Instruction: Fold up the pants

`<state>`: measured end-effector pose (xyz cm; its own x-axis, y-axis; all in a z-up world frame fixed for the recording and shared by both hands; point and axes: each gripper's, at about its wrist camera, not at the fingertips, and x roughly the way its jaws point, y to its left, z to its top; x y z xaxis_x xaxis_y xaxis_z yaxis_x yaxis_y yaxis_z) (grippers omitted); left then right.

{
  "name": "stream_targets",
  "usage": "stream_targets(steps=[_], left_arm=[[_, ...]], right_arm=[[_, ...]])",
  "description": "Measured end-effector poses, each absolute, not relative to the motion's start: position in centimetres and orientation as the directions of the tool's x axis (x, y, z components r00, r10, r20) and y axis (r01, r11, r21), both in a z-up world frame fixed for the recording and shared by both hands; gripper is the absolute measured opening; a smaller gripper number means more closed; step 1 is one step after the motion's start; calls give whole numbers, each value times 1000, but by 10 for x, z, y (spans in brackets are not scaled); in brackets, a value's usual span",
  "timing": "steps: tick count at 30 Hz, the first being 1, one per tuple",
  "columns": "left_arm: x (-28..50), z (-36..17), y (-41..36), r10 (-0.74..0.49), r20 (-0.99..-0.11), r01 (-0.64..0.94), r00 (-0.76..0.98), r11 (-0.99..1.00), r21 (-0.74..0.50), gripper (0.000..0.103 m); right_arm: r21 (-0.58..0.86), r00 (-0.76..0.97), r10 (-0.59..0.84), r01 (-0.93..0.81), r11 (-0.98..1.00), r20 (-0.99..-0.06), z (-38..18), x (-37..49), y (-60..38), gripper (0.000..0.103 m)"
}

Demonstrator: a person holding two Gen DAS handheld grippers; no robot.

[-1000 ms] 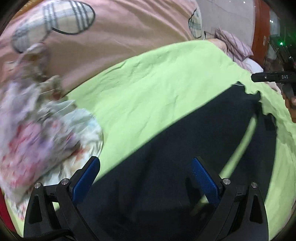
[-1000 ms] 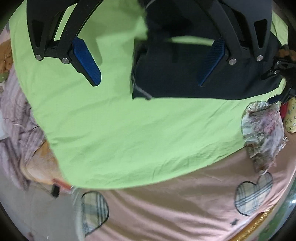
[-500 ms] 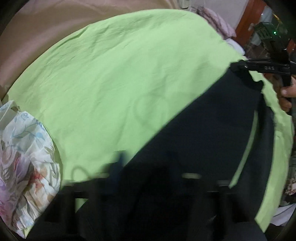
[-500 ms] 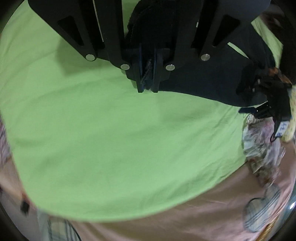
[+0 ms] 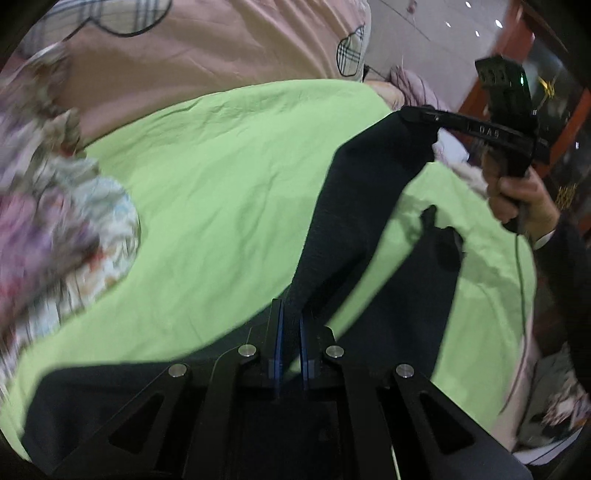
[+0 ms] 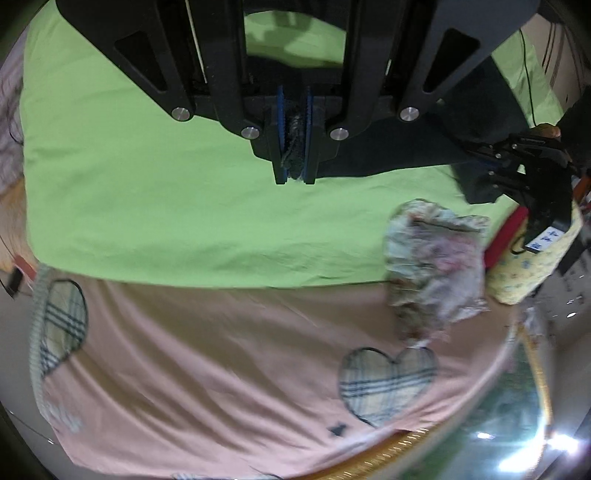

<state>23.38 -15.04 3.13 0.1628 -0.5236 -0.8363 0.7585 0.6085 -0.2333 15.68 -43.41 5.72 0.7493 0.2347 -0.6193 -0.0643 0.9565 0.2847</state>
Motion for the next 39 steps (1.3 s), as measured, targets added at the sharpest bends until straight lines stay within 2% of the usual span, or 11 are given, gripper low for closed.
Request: stream_targets(steps=[5, 13, 17, 22, 27, 31, 34, 36, 37, 38, 39], left_arm=[[196, 27, -129, -552, -823, 728, 133, 618, -297, 5], [159, 0, -146, -534, -839, 728, 105, 616, -301, 5], [145, -5, -145, -543, -834, 731, 100, 608, -309, 6], [137, -18, -153, -535, -842, 743, 77, 594, -309, 6], [134, -37, -151, -515, -856, 724, 53, 610, -322, 6], [131, -36, -154, -499, -862, 729, 90, 622, -284, 8], [128, -41, -162, -474, -872, 726, 124, 642, -246, 9], [123, -35, -160, -475, -867, 725, 154, 650, -228, 11], [122, -33, -158, -479, -863, 724, 158, 651, -229, 16], [119, -30, -153, -495, -854, 719, 163, 652, -240, 23], [119, -28, -148, -503, -848, 711, 166, 657, -250, 28]], right_arm=[[303, 726, 309, -145, 942, -614, 43, 134, -424, 9], [338, 633, 383, -197, 920, -673, 7, 83, -425, 9], [350, 602, 370, -155, 924, -708, -10, 62, -436, 9], [385, 602, 377, -122, 915, -704, -17, 45, -443, 9], [366, 506, 366, -104, 925, -781, -52, 50, -421, 9], [434, 542, 371, -12, 901, -754, -56, 48, -433, 9], [429, 546, 338, 43, 902, -766, -53, 46, -430, 12], [391, 556, 277, 96, 915, -783, -43, 42, -425, 18], [366, 570, 236, 124, 922, -787, -35, 36, -423, 30], [345, 586, 200, 145, 927, -785, -28, 31, -422, 48], [319, 612, 155, 168, 933, -776, -19, 23, -419, 55]])
